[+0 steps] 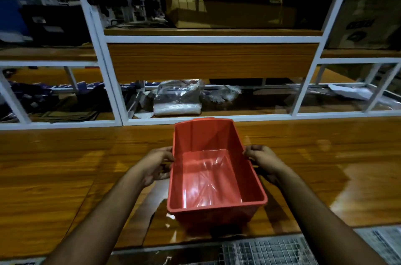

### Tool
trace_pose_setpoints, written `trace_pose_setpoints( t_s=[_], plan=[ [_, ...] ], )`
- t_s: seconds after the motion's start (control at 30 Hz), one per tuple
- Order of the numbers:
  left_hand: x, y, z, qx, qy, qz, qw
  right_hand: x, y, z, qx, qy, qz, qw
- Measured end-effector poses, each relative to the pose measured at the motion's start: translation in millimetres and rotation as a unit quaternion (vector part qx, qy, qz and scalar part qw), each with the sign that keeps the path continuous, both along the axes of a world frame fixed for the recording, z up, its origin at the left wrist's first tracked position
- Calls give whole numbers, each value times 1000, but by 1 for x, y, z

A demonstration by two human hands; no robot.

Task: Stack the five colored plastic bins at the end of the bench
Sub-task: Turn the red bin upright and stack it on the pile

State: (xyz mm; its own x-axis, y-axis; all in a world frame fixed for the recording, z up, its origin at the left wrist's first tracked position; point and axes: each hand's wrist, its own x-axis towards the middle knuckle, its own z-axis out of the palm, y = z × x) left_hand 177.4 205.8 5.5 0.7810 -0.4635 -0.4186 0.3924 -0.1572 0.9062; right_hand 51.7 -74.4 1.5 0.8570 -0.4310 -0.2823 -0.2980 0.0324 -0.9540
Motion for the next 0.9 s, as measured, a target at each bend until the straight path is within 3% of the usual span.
trace_pose_setpoints(
  t_s=[0.33,0.57,0.9],
  plan=[
    [-25,-97,7,-70,-15,-192,979,-124,-57,6,38,-6,-118,992],
    [-131,-228,10,-50,-36,-312,948,-284,-107,3,22,-20,-260,965],
    [-322,-384,19,-46,-83,-367,925,-486,-204,3,-16,-36,-354,934]
  ],
)
